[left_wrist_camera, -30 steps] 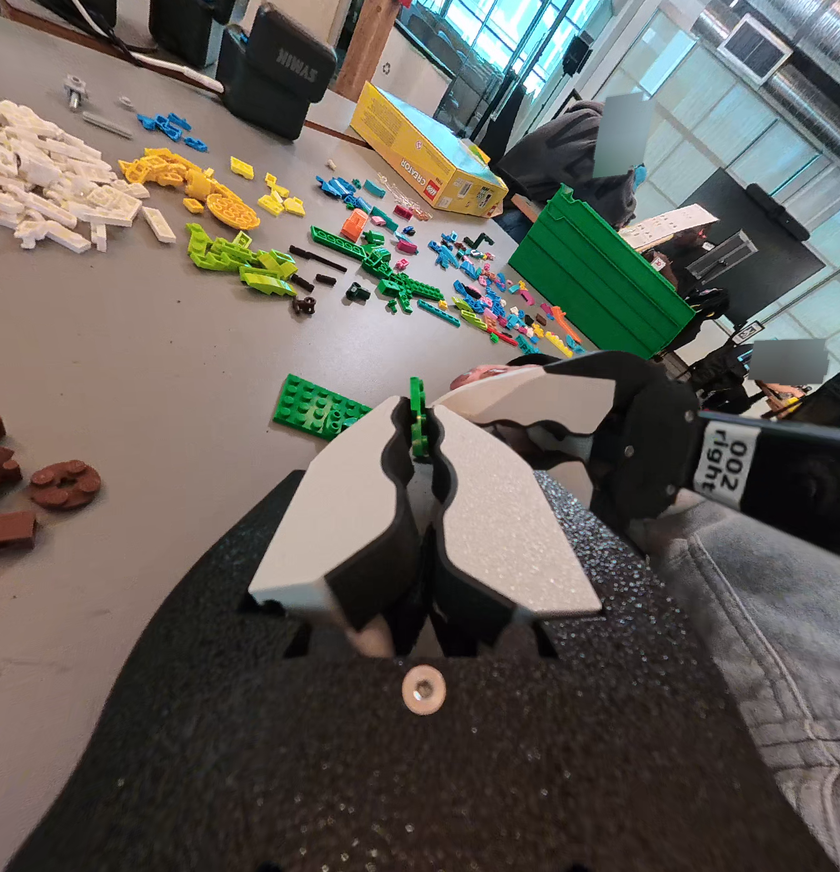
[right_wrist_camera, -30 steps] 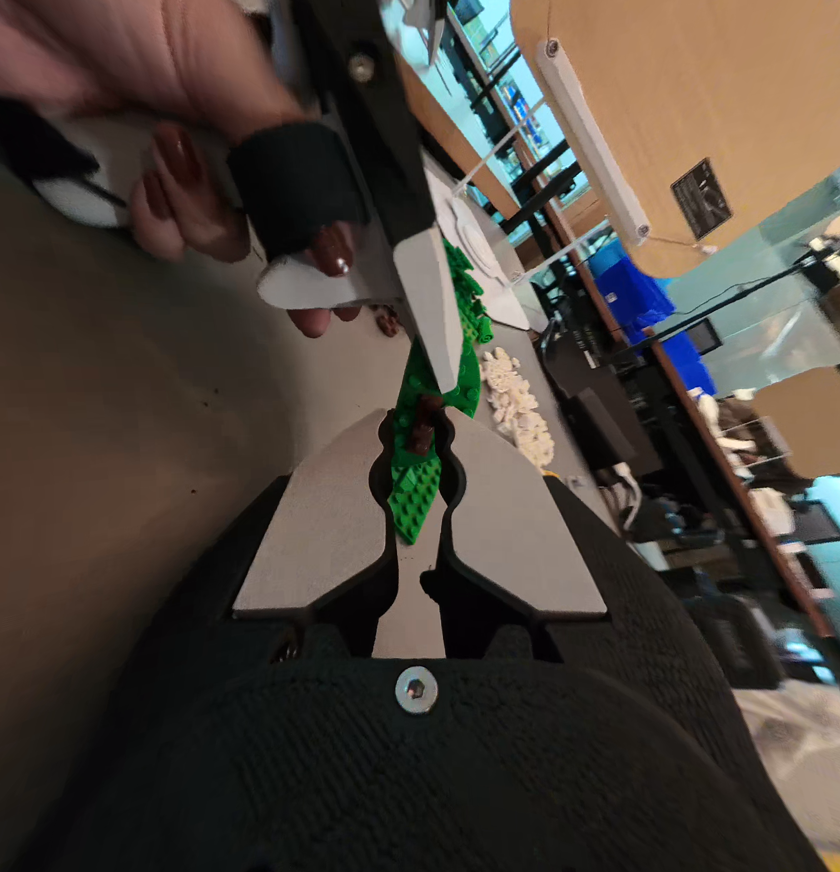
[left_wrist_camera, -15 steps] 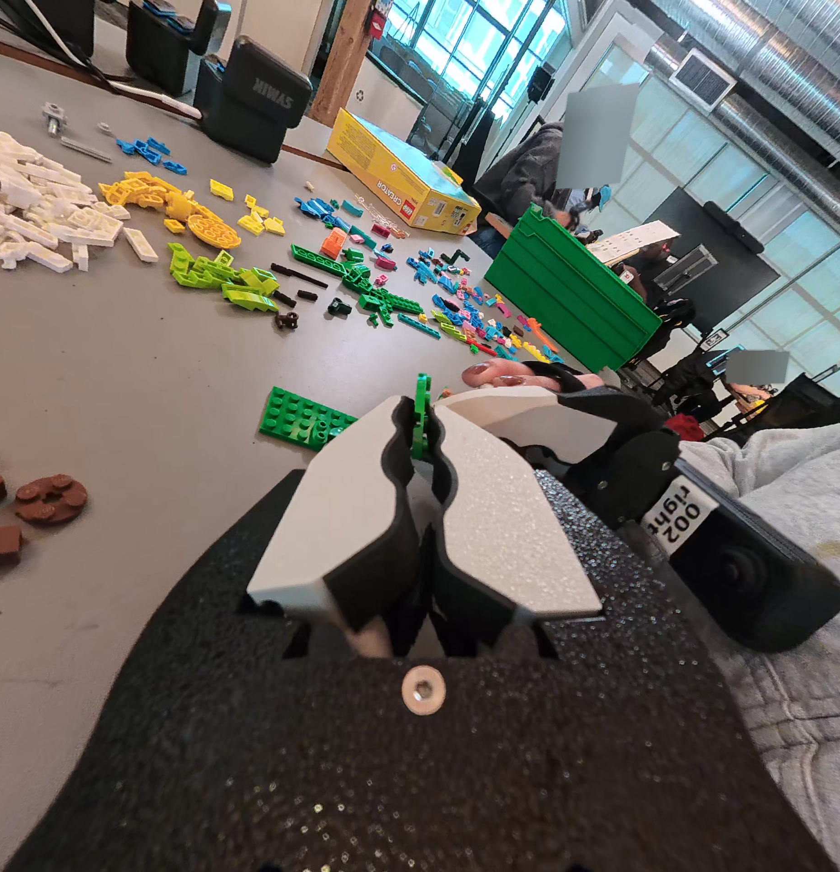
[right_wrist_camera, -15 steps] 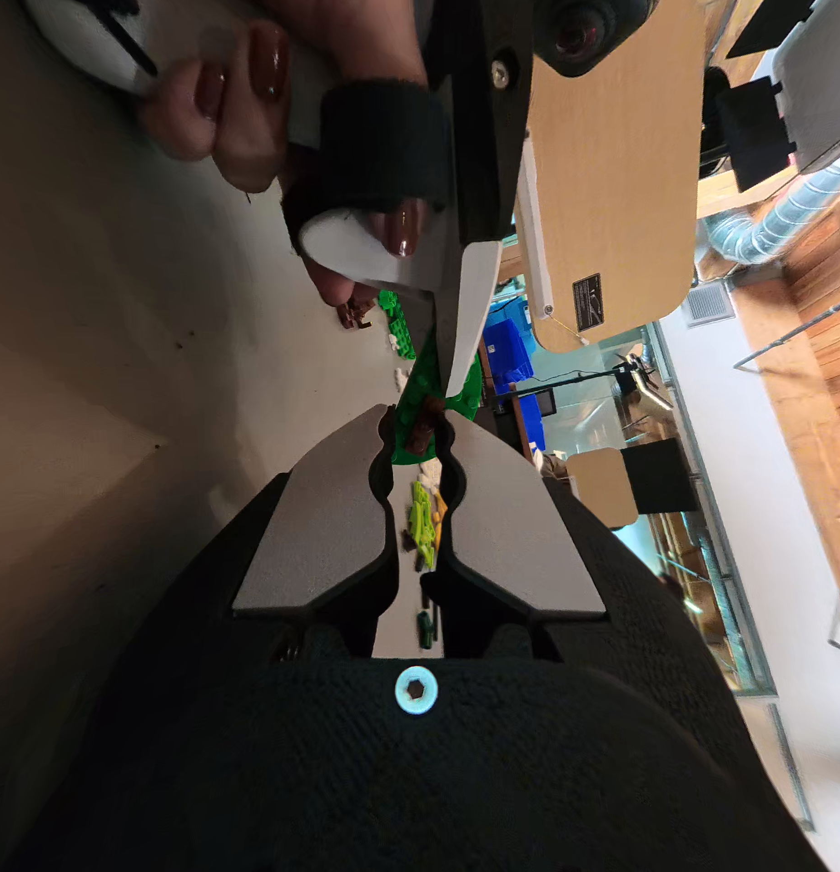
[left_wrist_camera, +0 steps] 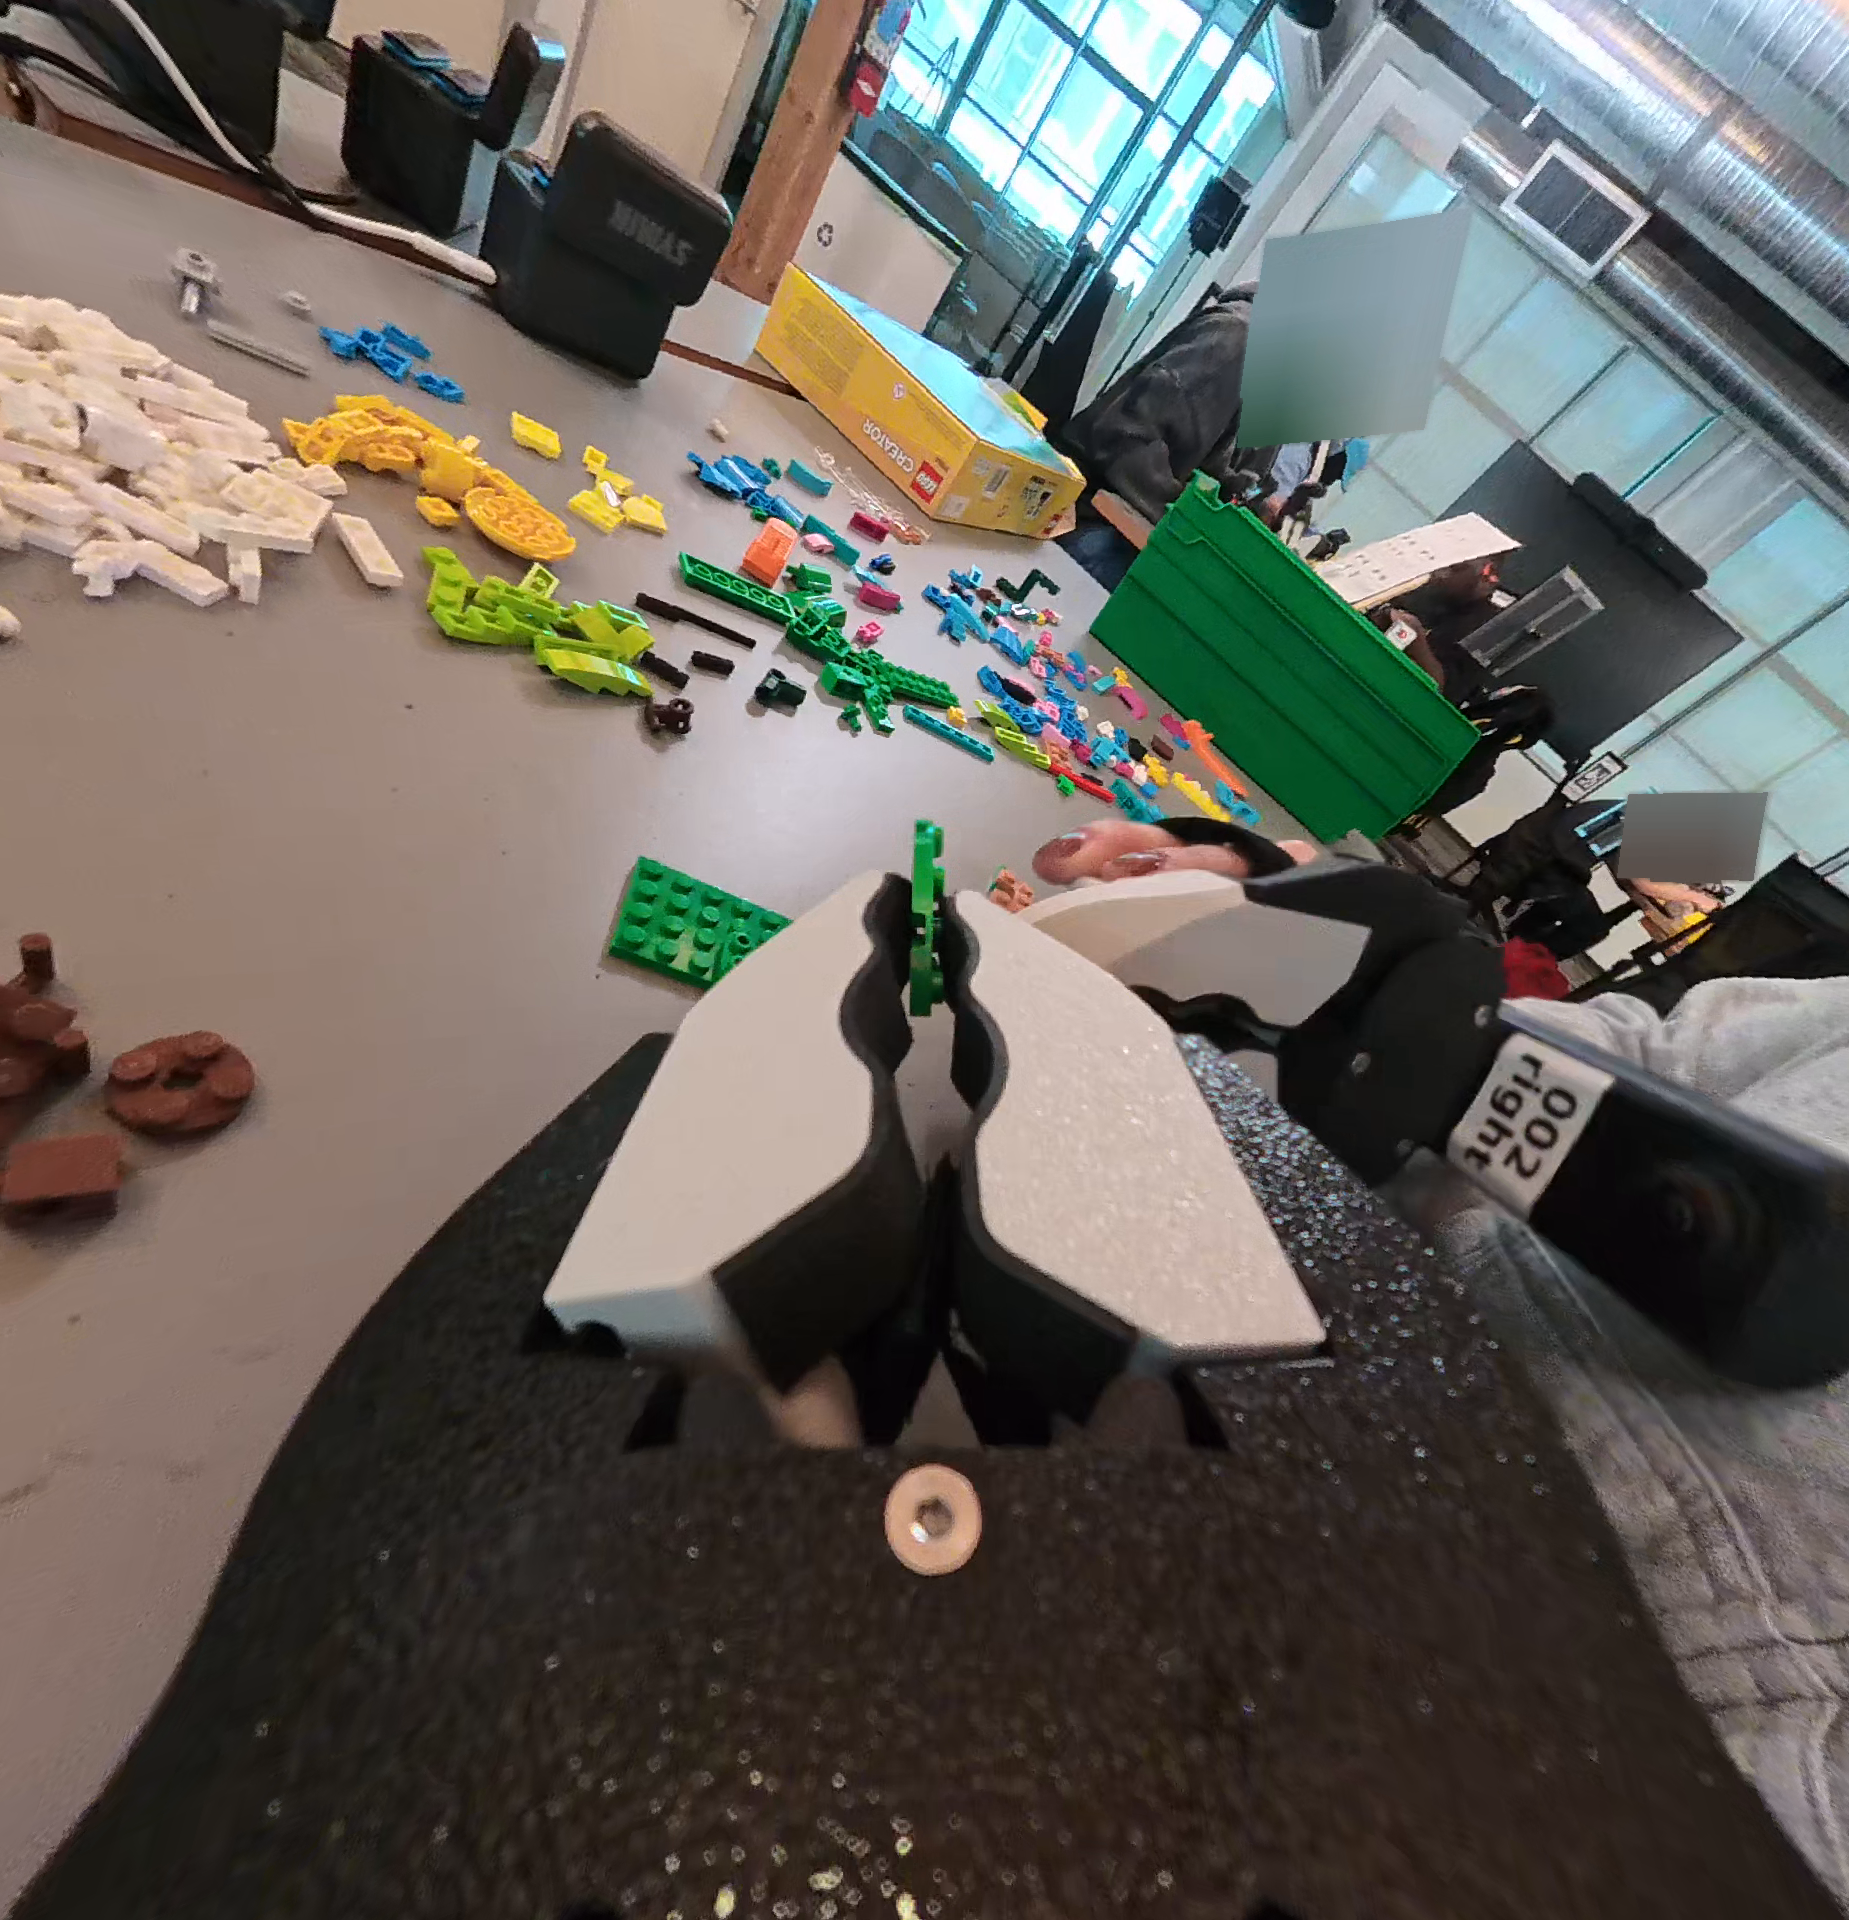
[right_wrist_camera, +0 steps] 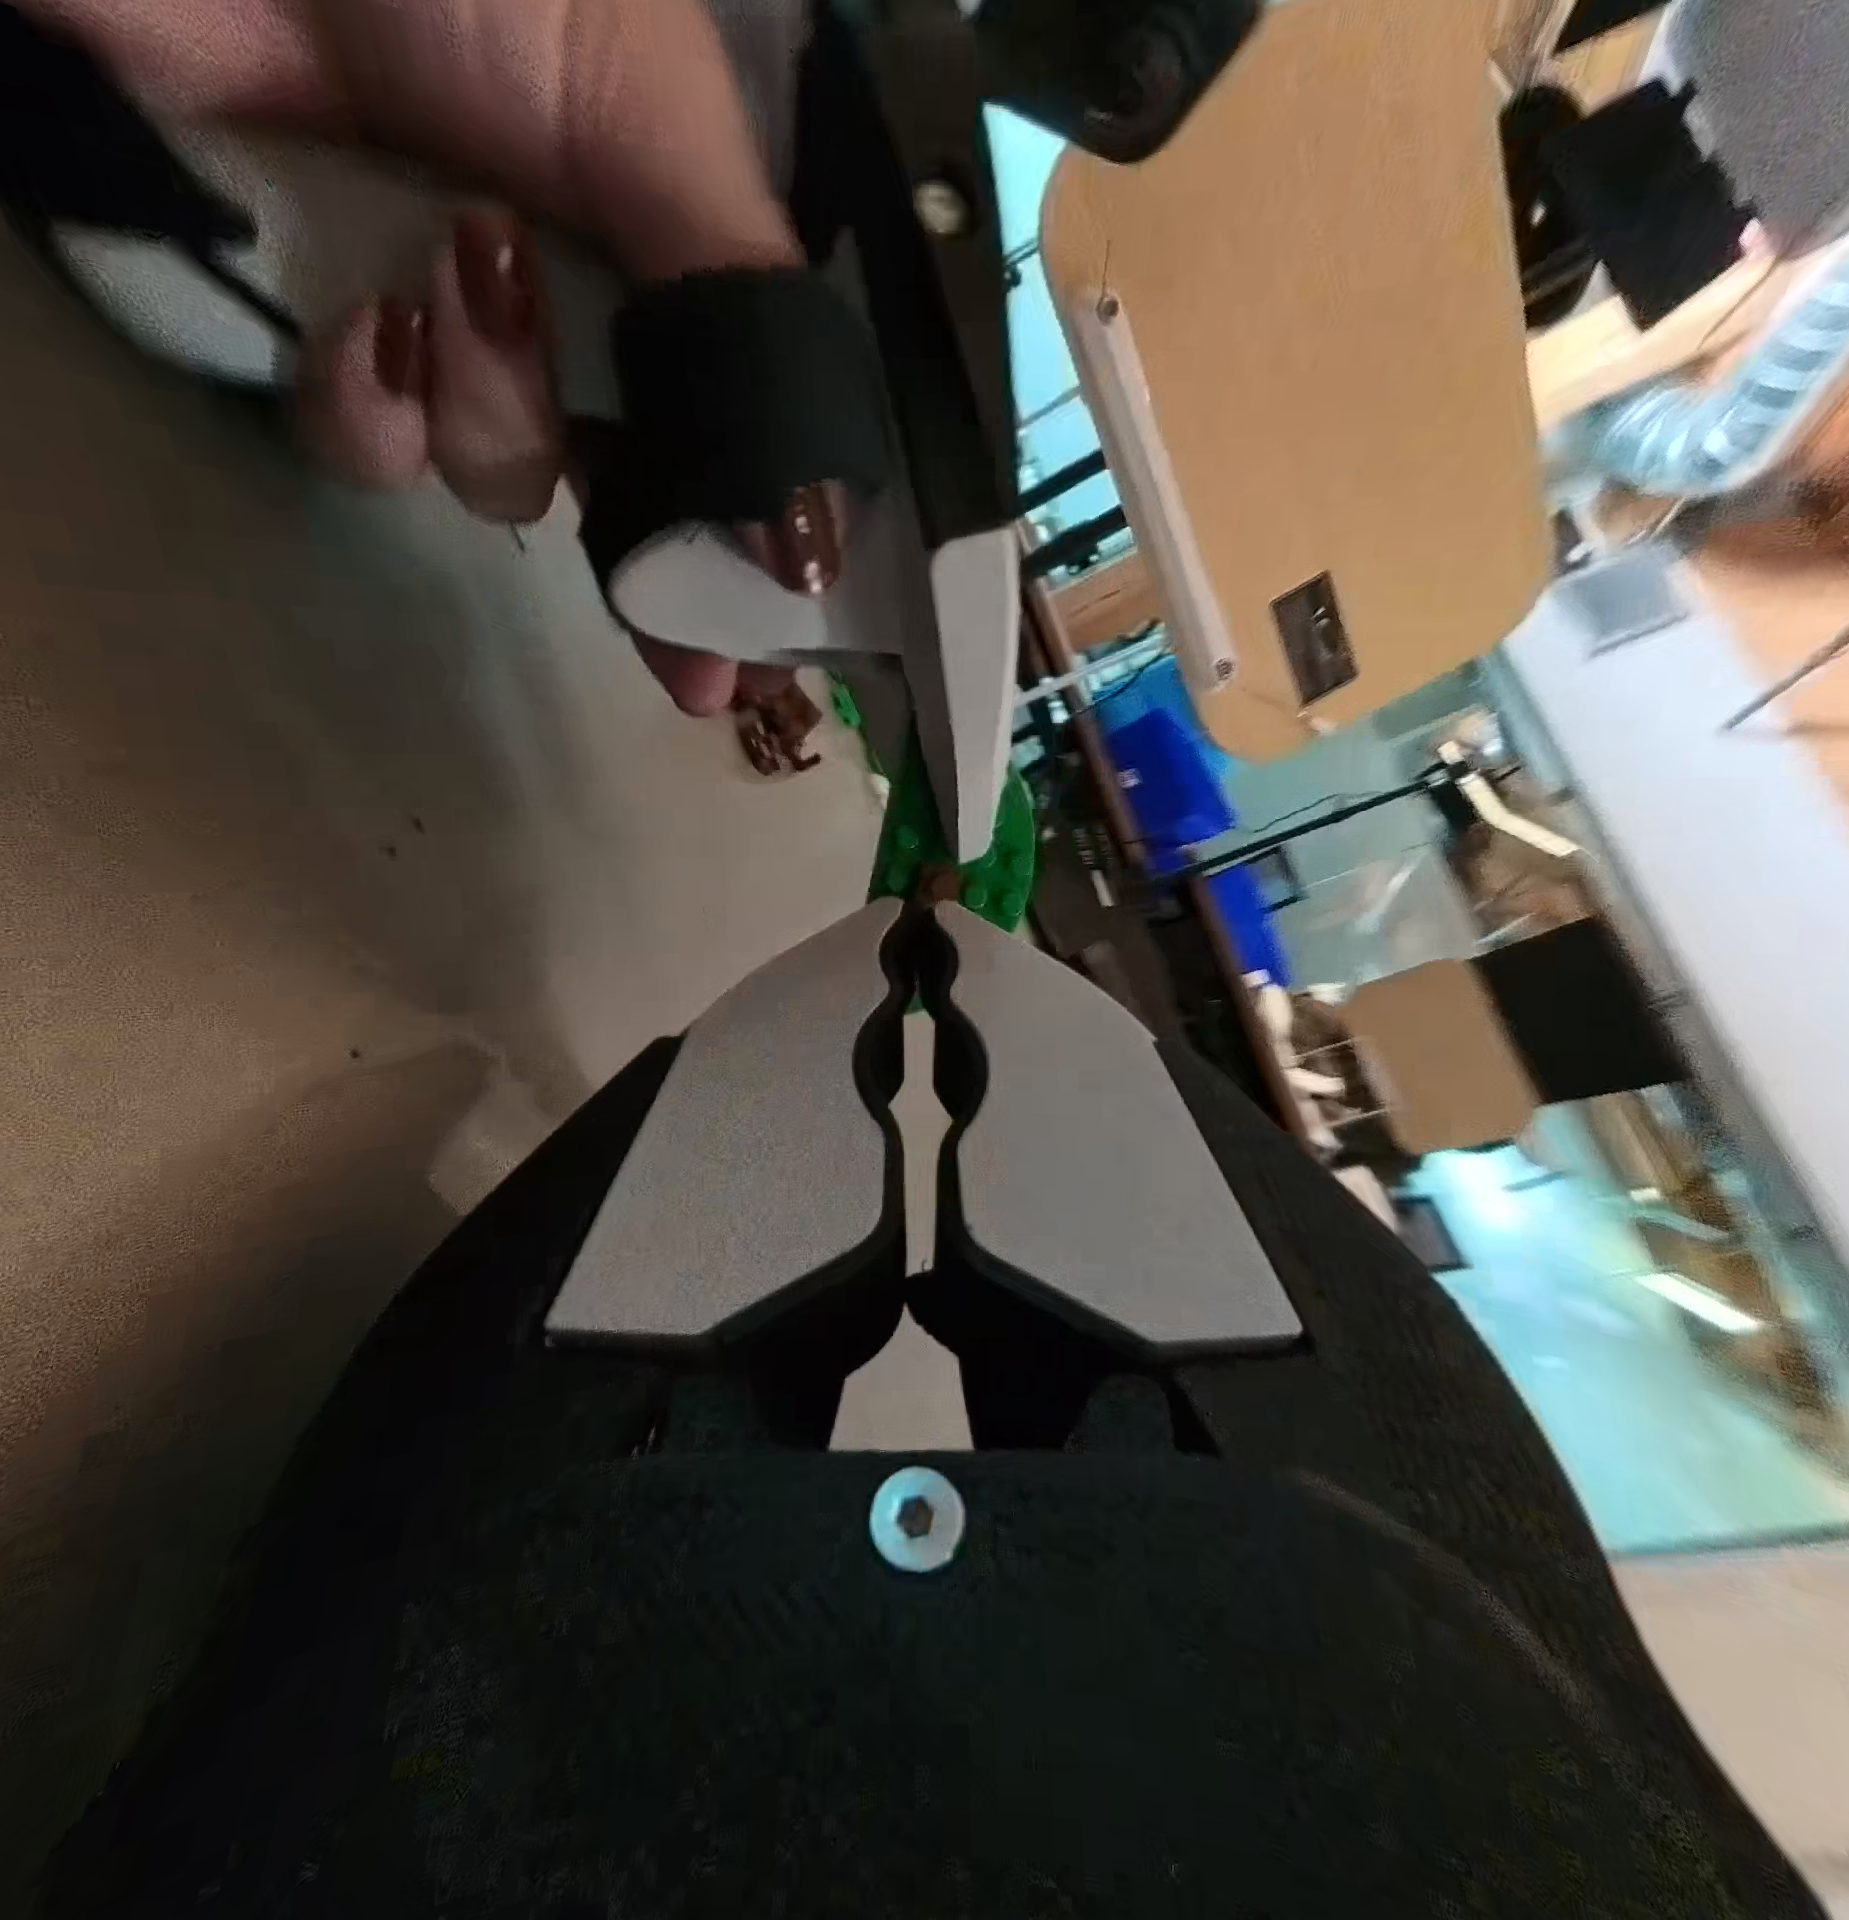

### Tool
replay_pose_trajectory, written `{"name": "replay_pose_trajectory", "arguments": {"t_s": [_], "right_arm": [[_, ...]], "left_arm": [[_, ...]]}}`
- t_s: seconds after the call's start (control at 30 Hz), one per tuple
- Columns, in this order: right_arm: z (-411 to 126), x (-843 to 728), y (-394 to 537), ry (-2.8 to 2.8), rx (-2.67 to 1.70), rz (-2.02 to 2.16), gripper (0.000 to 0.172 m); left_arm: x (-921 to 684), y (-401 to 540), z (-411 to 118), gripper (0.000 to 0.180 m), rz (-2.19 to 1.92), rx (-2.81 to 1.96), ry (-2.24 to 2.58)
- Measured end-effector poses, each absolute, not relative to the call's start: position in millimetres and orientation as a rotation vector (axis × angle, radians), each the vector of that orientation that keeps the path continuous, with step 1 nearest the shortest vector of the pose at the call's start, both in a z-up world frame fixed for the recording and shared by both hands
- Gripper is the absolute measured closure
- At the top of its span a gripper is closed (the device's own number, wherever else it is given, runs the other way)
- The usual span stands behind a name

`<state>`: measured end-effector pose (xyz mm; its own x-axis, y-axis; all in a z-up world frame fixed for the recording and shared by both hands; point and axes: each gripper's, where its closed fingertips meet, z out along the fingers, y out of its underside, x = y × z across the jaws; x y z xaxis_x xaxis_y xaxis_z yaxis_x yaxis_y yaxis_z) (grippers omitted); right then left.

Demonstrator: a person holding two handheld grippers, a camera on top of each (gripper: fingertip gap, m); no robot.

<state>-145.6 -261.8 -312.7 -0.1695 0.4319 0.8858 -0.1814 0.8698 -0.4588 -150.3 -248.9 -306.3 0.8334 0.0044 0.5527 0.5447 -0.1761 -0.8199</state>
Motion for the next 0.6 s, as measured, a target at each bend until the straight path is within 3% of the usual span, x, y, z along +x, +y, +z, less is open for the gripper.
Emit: {"name": "replay_pose_trajectory", "arguments": {"t_s": [0.2, 0.6], "right_arm": [[-313.5, -152.0, -259.6, -1.73, -0.411, 0.75, 0.159], [-322.8, -143.5, -253.7, -1.865, -0.558, 0.831, 0.171]], "left_arm": [[-146.3, -247.6, -307.2, 0.177, -0.497, -1.716, -0.402], [-139.7, -246.8, -314.1, 0.176, -0.326, -1.842, -0.264]]}}
